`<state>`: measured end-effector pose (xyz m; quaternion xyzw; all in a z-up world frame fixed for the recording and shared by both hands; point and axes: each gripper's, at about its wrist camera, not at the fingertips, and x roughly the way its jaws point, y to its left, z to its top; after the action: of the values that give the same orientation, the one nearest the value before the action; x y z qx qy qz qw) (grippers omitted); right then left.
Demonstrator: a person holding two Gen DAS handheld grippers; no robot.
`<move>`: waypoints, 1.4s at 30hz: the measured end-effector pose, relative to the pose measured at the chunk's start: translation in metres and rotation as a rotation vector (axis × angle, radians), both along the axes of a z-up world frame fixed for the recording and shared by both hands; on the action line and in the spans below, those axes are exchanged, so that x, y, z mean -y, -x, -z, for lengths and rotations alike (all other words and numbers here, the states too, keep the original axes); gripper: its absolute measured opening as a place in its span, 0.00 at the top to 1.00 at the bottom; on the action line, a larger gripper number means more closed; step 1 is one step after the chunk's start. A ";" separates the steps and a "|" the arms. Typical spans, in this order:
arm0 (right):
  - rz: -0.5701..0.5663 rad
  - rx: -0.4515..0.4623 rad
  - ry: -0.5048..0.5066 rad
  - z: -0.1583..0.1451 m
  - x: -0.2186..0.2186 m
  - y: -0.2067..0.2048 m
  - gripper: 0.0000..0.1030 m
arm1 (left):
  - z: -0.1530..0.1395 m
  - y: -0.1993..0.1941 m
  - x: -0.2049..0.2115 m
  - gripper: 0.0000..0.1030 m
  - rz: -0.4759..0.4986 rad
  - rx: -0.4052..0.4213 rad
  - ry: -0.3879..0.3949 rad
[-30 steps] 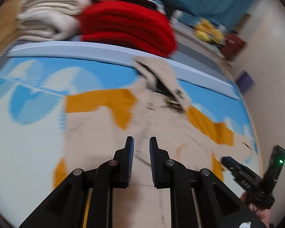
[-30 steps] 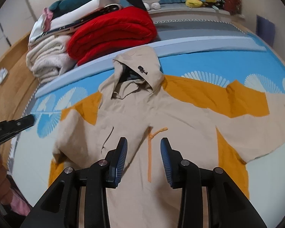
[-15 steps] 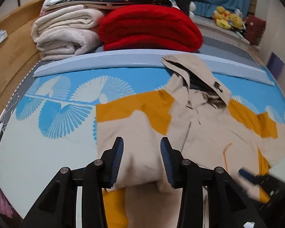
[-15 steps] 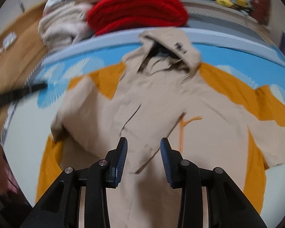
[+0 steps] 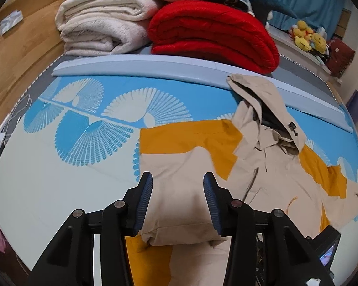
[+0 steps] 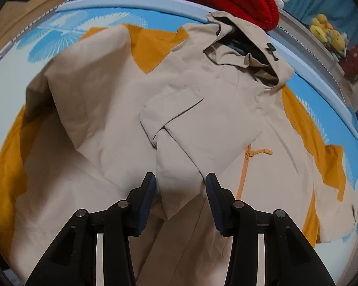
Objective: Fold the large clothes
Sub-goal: 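Carry the held sleeve across the jacket body with the left gripper and release, then grasp the other sleeve near the shoulder with the right gripper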
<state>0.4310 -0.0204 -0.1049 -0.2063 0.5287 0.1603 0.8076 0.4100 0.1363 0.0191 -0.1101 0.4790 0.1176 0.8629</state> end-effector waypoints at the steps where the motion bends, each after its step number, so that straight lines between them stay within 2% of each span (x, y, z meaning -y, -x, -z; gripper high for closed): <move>1: 0.001 -0.002 0.010 0.002 0.000 -0.001 0.56 | 0.000 0.000 -0.002 0.61 -0.001 -0.001 0.008; 4: 0.007 -0.008 0.027 0.008 0.000 -0.003 0.58 | -0.001 0.001 -0.003 0.61 0.006 0.003 0.019; 5: 0.008 -0.007 0.026 0.008 0.000 -0.002 0.65 | -0.002 0.001 -0.002 0.61 0.010 0.003 0.019; 6: 0.005 -0.008 0.020 0.008 0.001 -0.003 0.80 | -0.001 0.001 -0.002 0.61 0.014 0.002 0.017; 9: 0.019 -0.006 -0.004 0.003 0.003 -0.003 0.89 | 0.001 0.001 0.000 0.61 0.020 -0.009 0.016; 12: 0.077 0.003 -0.062 -0.007 0.013 -0.009 0.93 | 0.003 0.000 -0.001 0.61 0.015 -0.014 0.021; 18: 0.345 0.091 -0.309 -0.048 0.063 -0.020 0.94 | 0.005 -0.001 0.008 0.61 0.037 -0.019 0.018; 22: 0.581 0.108 -0.415 -0.051 0.106 -0.021 0.94 | 0.011 -0.004 0.014 0.61 0.054 -0.035 0.018; 25: 0.758 0.049 -0.419 -0.031 0.137 -0.022 0.94 | 0.014 -0.005 0.016 0.61 0.063 -0.044 0.017; 28: 0.866 -0.052 -0.408 -0.008 0.157 -0.023 0.92 | 0.016 -0.006 0.017 0.61 0.067 -0.050 0.015; 31: 0.847 -0.061 -0.384 -0.005 0.158 -0.027 0.91 | 0.018 -0.008 0.019 0.61 0.068 -0.056 0.020; 34: 0.731 -0.002 -0.333 -0.019 0.142 -0.038 0.82 | 0.020 -0.009 0.019 0.61 0.066 -0.062 0.025; 36: 0.584 0.040 -0.274 -0.029 0.121 -0.046 0.56 | 0.021 -0.010 0.021 0.61 0.071 -0.064 0.027; 38: 0.451 0.072 -0.195 -0.032 0.099 -0.047 0.45 | 0.022 -0.010 0.022 0.61 0.077 -0.067 0.027; 42: 0.208 0.089 0.031 -0.014 0.060 -0.046 0.45 | 0.024 -0.011 0.022 0.61 0.081 -0.075 0.028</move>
<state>0.4773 -0.0808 -0.0907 -0.1695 0.5132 0.0580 0.8393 0.4209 0.1144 -0.0052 -0.0982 0.5165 0.0798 0.8469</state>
